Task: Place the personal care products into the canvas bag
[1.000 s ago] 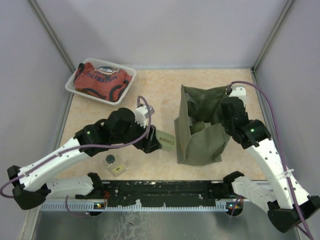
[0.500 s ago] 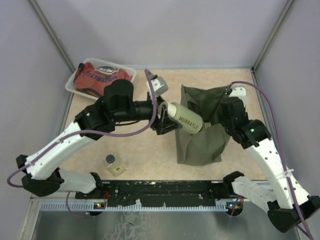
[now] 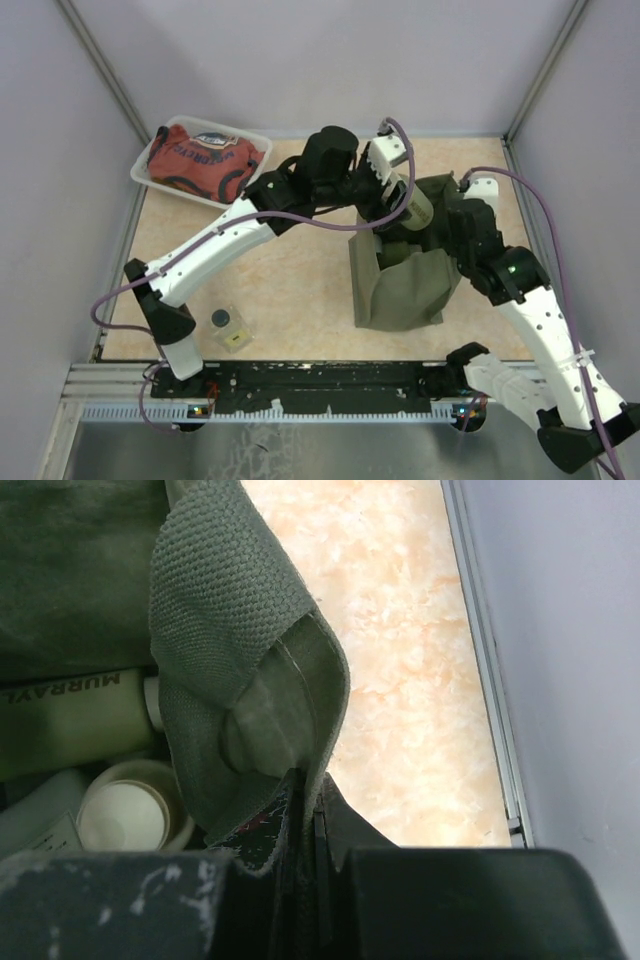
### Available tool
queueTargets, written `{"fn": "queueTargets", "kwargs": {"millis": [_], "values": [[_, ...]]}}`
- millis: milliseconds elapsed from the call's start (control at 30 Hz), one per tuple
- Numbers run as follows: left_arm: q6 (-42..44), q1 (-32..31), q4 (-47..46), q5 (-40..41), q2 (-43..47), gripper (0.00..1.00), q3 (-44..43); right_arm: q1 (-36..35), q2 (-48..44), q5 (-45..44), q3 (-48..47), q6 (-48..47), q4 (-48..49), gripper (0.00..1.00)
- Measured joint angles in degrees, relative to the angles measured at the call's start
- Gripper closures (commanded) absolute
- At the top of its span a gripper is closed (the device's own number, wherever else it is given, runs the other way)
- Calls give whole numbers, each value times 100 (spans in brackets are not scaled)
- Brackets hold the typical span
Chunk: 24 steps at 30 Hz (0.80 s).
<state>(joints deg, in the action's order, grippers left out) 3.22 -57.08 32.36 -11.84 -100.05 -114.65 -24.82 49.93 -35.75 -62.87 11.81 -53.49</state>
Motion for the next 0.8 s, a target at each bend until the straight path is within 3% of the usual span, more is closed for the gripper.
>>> {"fn": "queueTargets", "kwargs": {"millis": [300, 800], "values": [[-22, 138, -94, -76, -522, 100, -37, 0, -223, 79, 138, 57, -4, 100], [-363, 144, -542, -925, -1056, 100, -17, 0, -393, 232, 138, 127, -24, 100]]}}
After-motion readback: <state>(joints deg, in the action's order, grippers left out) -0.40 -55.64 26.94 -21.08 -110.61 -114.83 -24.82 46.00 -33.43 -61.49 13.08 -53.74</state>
